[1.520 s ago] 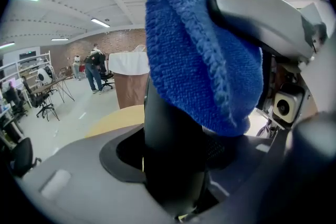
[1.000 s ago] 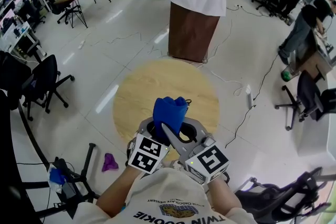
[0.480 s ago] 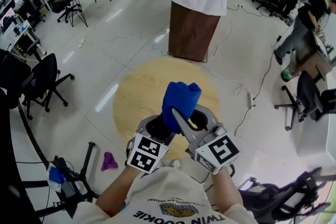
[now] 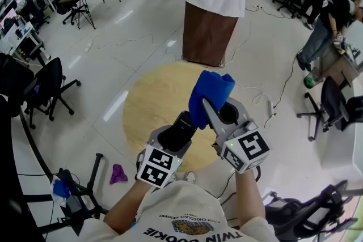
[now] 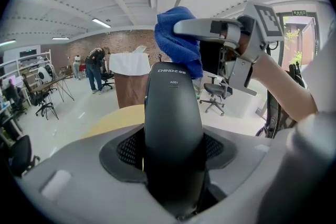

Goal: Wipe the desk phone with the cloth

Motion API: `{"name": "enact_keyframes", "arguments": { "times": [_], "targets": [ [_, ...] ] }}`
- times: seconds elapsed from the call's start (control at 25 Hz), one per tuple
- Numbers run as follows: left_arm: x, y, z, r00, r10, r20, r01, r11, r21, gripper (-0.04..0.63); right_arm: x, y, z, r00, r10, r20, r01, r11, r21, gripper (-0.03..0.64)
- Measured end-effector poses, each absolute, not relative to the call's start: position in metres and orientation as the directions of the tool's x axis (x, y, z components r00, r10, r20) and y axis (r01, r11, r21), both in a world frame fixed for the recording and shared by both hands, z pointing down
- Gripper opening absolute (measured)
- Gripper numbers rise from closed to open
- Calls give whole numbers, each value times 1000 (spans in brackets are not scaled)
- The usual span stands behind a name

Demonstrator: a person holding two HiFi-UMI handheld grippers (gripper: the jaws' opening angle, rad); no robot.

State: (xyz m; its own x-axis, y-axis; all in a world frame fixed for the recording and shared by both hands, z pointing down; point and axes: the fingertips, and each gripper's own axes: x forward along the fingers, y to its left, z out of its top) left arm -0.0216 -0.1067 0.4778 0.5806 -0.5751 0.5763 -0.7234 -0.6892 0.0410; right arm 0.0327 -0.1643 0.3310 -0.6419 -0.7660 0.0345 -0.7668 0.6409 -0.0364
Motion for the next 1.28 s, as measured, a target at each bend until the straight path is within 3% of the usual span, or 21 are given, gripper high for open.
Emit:
{"name": "enact_keyframes", "arguments": {
  "times": [0.68, 0.88, 1.0, 1.28],
  "targets": [
    [-14, -101, 472, 601, -573, 557, -716, -695, 57, 267, 51, -183, 341, -609, -792, 43, -793, 607, -42, 60],
    [-19, -101, 470, 604, -572, 555, -724, -685, 82, 267, 82, -184, 339, -526, -850, -26, -846, 526, -91, 60],
    [-21, -103, 465, 622, -567, 540, -724, -679, 121, 267, 90, -182, 358, -481, -875, -58, -875, 483, -17, 60],
    [-20, -109, 445, 648, -564, 513, -710, -690, 139, 267, 40, -166, 420, -586, -811, 9, -799, 579, 162, 60]
  ]
}}
